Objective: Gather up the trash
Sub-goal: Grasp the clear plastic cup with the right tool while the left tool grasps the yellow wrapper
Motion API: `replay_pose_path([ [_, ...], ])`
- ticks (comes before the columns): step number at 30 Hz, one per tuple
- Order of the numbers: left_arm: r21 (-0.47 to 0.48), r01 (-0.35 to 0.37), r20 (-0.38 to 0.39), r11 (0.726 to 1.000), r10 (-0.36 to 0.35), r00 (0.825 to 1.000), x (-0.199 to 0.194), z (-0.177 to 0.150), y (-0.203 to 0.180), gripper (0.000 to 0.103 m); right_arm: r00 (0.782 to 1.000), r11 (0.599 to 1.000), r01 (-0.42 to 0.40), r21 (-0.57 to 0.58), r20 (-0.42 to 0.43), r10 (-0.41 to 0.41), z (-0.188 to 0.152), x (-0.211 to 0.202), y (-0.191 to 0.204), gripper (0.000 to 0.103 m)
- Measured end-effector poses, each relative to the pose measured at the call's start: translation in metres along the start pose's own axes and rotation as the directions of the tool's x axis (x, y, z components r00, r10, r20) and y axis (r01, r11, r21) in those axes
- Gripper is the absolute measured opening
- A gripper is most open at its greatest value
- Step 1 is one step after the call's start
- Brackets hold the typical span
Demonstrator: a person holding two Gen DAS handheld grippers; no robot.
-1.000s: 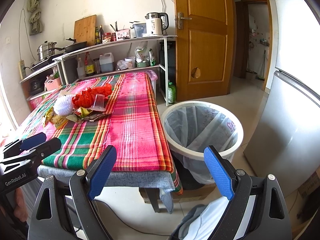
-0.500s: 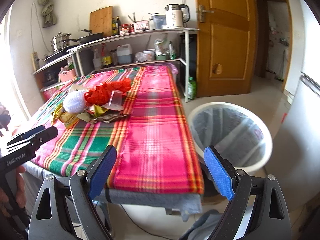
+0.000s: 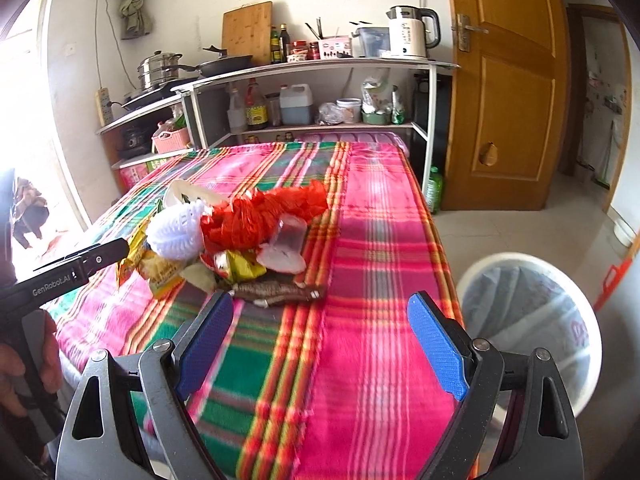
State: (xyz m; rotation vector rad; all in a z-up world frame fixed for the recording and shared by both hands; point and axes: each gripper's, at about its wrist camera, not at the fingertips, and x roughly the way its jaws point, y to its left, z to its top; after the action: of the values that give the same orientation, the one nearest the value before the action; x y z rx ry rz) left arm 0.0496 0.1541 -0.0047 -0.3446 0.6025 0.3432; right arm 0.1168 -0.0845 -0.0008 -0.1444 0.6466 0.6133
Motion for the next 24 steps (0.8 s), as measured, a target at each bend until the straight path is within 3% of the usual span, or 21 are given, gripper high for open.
replay_pose_path([
  [5,-0.025,-0.006,-0.034,1.000,0.005,0.999,0.023,0.008,0.012,0.066,1.000,1.000,-0.024,0.007,-0.019,0.024,0.019,0.029,0.005,0.089],
  [9,-0.028,-0.004,-0.063,1.000,0.003,0.998,0.034,0.008,0.018,0.057,0.998,0.999,-0.031,0.015,-0.048,0.032,0.032,0.053,0.010,0.088],
  [12,-0.038,0.007,-0.084,0.999,-0.010,0.996,0.038,0.006,0.020,0.052,0.996,0.999,-0.038,0.019,-0.075,0.040,0.039,0.069,0.013,0.079],
  [14,-0.042,0.015,-0.096,0.999,-0.019,0.995,0.041,0.006,0.021,0.049,0.994,0.998,-0.055,0.036,-0.097,0.058,0.043,0.079,0.013,0.066],
  [19,-0.059,0.032,-0.131,0.998,-0.040,0.991,0.048,0.006,0.024,0.042,0.984,0.993,-0.090,0.073,-0.149,0.100,0.047,0.100,0.016,0.055],
  [23,-0.048,0.024,-0.139,0.999,-0.030,0.990,0.050,0.006,0.024,0.035,0.976,0.988,-0.109,0.105,-0.177,0.127,0.048,0.110,0.013,0.030],
  [24,-0.049,0.025,-0.139,0.998,-0.032,0.990,0.050,0.006,0.025,0.031,0.975,0.987,-0.111,0.113,-0.178,0.130,0.048,0.111,0.012,0.030],
])
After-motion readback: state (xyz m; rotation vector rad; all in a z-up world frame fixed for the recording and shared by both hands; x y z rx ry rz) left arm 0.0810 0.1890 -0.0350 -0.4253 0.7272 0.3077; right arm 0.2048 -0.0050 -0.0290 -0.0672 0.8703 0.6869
